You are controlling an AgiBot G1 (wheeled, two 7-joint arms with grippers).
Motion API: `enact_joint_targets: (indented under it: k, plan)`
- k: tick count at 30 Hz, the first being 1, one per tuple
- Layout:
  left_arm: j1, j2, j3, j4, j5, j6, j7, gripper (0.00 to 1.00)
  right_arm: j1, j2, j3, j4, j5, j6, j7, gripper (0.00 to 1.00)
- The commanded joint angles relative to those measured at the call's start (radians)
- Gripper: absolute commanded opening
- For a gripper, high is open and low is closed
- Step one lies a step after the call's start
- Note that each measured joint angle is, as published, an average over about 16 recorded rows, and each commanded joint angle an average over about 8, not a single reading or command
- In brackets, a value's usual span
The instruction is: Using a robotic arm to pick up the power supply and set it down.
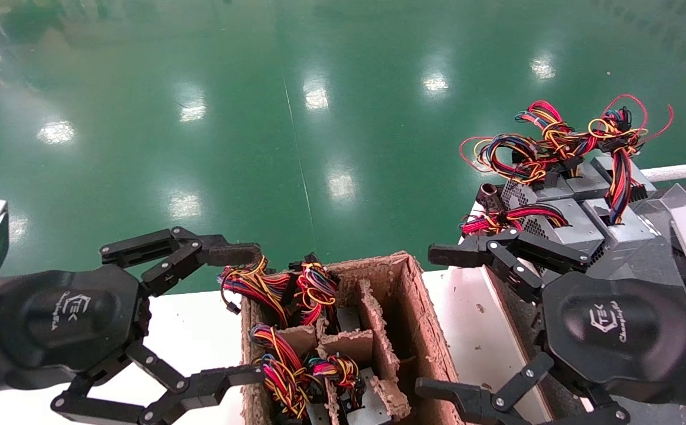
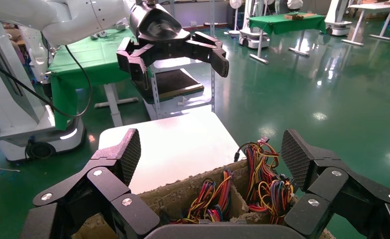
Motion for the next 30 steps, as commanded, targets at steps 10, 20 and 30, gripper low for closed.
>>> enact_joint_targets:
  k: [10,20,30]
  plan:
    - [0.000,0.000,0.000,0.000,0.000,0.000,0.000,0.00,0.000,0.000,0.000,0.000,0.000,0.000,0.000,1.00]
    - [0.000,0.000,0.000,0.000,-0.001,0.000,0.000,0.00,0.000,0.000,0.000,0.000,0.000,0.000,0.000,1.00]
    - [0.000,0.000,0.000,0.000,-0.001,0.000,0.000,0.00,0.000,0.000,0.000,0.000,0.000,0.000,0.000,1.00]
